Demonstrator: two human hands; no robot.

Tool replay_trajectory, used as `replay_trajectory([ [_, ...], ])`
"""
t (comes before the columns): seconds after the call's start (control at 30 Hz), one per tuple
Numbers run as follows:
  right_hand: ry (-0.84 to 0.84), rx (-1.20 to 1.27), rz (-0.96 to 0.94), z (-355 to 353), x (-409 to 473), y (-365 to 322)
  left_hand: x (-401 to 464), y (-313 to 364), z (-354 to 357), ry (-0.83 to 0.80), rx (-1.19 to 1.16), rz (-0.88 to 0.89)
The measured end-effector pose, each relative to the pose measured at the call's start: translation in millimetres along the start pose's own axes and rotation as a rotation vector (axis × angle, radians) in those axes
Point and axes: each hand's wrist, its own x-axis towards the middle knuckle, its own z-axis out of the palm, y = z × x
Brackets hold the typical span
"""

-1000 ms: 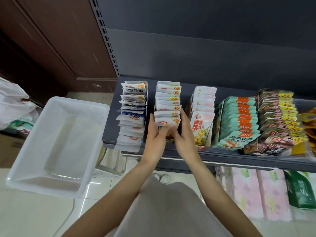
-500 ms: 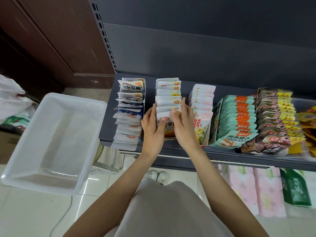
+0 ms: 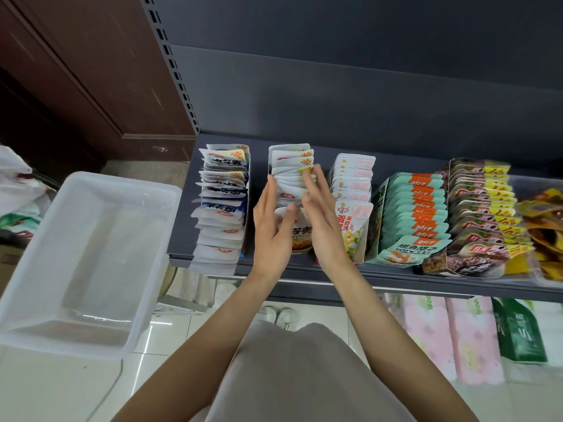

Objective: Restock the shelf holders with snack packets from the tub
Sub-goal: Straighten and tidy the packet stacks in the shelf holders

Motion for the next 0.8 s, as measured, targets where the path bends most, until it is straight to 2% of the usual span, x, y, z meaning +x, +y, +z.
replay_trajectory([
  [0.13, -0.069, -0.273, 0.034, -6.6, 11.6, -4.4, 6.4, 3.5, -3.6, 0.038, 0.179, -0.033],
  [0.23, 0.039, -0.300, -0.029, -19.4, 16.7, -12.1, 2.1, 5.6, -8.9, 0.012, 0.097, -0.059],
  [0.33, 0.098, -0.393, -0.223, -39.1, 24.2, -19.7, -4.4, 8.2, -14.8, 0.000, 0.005, -0.053],
  [0.4, 0.001, -0.547, -0.303, -48.8, 34.6, -22.1, -5.5, 9.3, -15.6, -0.016, -0.046, -0.052],
  [0.47, -0.110, -0.654, -0.297, -51.2, 49.1, -23.3, -7.2, 10.4, -12.7, -0.039, -0.069, -0.062],
  [0.6, -0.112, -0.716, -0.281, -46.7, 70.6, -25.8, -9.4, 8.4, -5.9, -0.069, -0.048, -0.079],
  [0.8, -0.207, -1.033, -0.472, -46.8, 82.0, -34.3, 4.1, 3.5, -4.2, -0.001, 0.074, -0.036],
])
